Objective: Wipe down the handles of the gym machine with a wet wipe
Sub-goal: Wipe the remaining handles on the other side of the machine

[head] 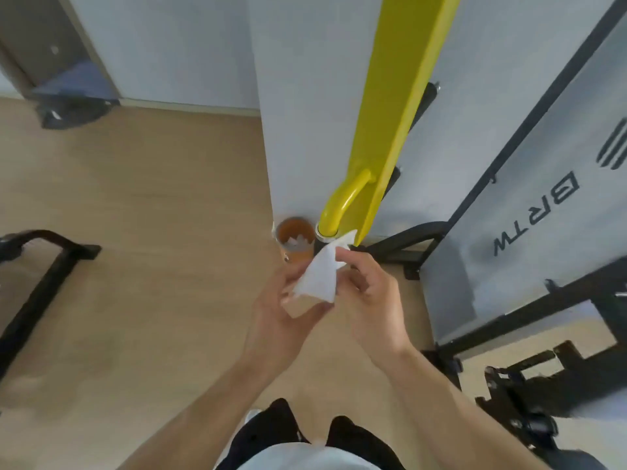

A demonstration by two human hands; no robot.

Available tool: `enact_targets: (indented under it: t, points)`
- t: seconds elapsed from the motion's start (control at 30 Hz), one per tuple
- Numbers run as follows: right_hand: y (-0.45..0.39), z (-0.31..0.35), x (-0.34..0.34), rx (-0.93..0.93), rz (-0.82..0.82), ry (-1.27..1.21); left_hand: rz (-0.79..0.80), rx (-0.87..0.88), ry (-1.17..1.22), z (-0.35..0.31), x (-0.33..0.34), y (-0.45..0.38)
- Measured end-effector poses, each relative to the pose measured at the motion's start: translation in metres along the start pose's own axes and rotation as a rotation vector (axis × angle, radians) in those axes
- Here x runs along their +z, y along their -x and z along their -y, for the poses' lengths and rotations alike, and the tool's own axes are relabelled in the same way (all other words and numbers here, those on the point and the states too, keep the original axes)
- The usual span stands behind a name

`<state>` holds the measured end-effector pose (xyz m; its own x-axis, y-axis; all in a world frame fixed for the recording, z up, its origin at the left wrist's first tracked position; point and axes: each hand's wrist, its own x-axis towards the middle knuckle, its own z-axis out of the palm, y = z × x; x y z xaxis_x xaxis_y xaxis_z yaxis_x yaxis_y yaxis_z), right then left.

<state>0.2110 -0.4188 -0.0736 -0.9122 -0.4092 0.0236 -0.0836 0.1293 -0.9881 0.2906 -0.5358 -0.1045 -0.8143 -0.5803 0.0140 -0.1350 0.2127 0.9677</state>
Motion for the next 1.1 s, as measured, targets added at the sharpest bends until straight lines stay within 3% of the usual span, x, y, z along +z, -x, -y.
enact_targets:
  t: [0.13, 0.27, 0.43, 0.53, 0.6, 0.73, 0.83, 1.0, 1.1]
  points:
    - [-0.012, -0.004, 0.024, -0.123, -0.238, 0.174, 0.010, -0.029, 0.056, -0.001, -0.016, -0.030]
    - [-0.014, 0.004, 0.038, -0.025, -0.383, -0.003, 0.059, -0.029, 0.141, -0.011, -0.018, -0.041]
    - [-0.016, -0.003, 0.030, -0.057, -0.309, 0.170, -0.257, -0.023, 0.107, -0.005, -0.011, -0.031]
    - [-0.012, -0.011, 0.026, -0.056, -0.232, 0.397, -0.263, -0.003, 0.131, -0.008, -0.004, -0.019]
    - [-0.012, -0.017, 0.022, -0.019, -0.193, 0.446, -0.239, -0.090, 0.146, -0.011, 0.004, -0.016]
    - [-0.017, -0.018, 0.016, -0.056, -0.179, 0.292, -0.181, -0.300, 0.304, -0.014, 0.011, -0.021]
    - [-0.020, -0.009, 0.017, -0.080, -0.187, 0.123, -0.189, -0.347, 0.349, -0.022, 0.010, -0.024]
    - [-0.028, -0.005, 0.021, -0.057, -0.171, -0.028, -0.340, -0.187, 0.346, -0.033, 0.013, -0.015]
    - [-0.031, -0.009, 0.018, -0.108, -0.145, -0.005, -0.209, -0.035, 0.292, -0.030, 0.018, -0.005]
